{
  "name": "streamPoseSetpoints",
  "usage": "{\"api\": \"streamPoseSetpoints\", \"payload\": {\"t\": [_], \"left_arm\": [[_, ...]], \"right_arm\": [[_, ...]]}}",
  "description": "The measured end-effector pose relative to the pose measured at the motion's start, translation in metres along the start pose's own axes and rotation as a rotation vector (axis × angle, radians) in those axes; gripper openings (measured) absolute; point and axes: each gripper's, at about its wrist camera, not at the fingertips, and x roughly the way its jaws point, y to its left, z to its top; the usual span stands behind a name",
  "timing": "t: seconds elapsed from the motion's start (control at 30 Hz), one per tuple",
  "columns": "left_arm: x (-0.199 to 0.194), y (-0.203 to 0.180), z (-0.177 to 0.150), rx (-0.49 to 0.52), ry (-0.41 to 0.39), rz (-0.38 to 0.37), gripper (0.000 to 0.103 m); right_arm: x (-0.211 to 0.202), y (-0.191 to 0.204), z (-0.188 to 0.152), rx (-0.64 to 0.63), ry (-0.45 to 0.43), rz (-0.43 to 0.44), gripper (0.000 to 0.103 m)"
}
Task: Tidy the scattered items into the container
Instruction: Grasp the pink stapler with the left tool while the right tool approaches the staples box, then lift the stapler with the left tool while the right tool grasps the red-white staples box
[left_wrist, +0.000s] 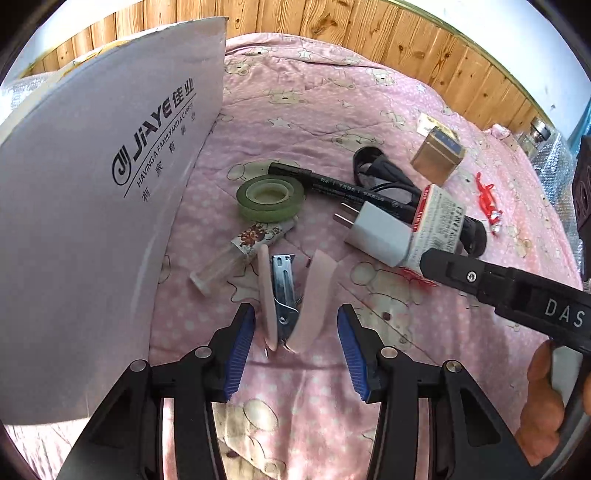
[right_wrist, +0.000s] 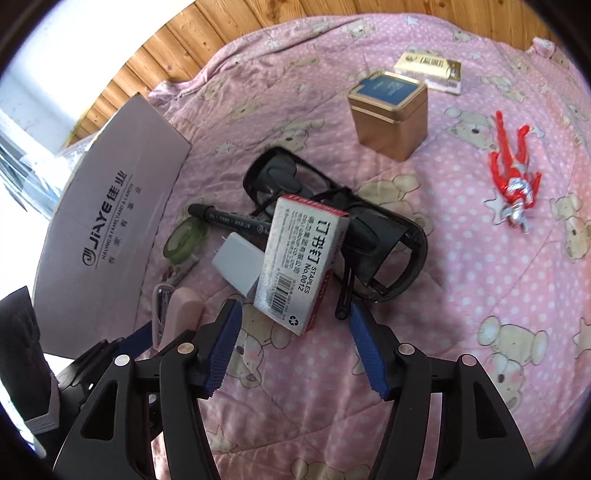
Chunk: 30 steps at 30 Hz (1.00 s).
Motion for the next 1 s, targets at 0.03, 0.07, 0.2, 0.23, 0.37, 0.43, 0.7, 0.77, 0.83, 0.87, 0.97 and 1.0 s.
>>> {"api": "streamPoseSetpoints", "payload": {"t": [0.03,0.07,0.2,0.23,0.37,0.43,0.7,0.77,0.83,0.87,0.97,1.0], "left_arm": [[0.002,-0.001,0.001,0.009,-0.006,0.004,0.048],[0.003,-0.002,0.002,0.015,-0.009,-0.007,0.046],[0.0,0.003,0.005,-0.036,-0.003,-0.195,0.043],[-0.002,0.005,0.004,-0.063,0.0,-0.247,0.043],[-0.001,0.027,-0.004,-0.223,0.013,-0.371,0.042],[-0.002,0.032,-0.005,-0.245,0.016,-0.35,0.043],[-0.009,0.017,-0.009,-0.17,-0.001,-0.18,0.048],[-0.005,0.011,-0.007,-0.154,0.004,-0.159,0.055],[-0.001,0.005,-0.004,-0.139,0.008,-0.138,0.058],[0.001,0.002,-0.003,-0.131,0.01,-0.127,0.058],[0.006,-0.007,0.001,-0.109,0.016,-0.095,0.058],[0.008,-0.01,0.002,-0.101,0.018,-0.084,0.058]], "right_arm": [[0.0,-0.001,-0.001,-0.002,-0.002,-0.008,0.056],[-0.002,-0.002,-0.001,-0.003,-0.002,-0.017,0.036],[-0.02,-0.012,-0.002,-0.008,-0.037,-0.046,0.009],[-0.025,-0.014,-0.002,-0.011,-0.049,-0.058,0.009],[-0.037,-0.018,-0.005,-0.023,-0.07,-0.083,0.013],[-0.033,-0.018,-0.007,-0.019,-0.053,-0.06,0.014],[-0.007,-0.013,0.0,0.024,-0.016,0.026,0.055],[0.003,-0.011,0.004,0.03,-0.002,0.032,0.06],[0.009,-0.007,0.008,0.021,-0.006,0.034,0.063],[0.012,-0.005,0.009,0.009,-0.01,0.032,0.063],[0.014,-0.004,0.011,-0.011,0.006,0.017,0.04],[0.011,-0.005,0.01,-0.018,0.007,0.016,0.03]]}}
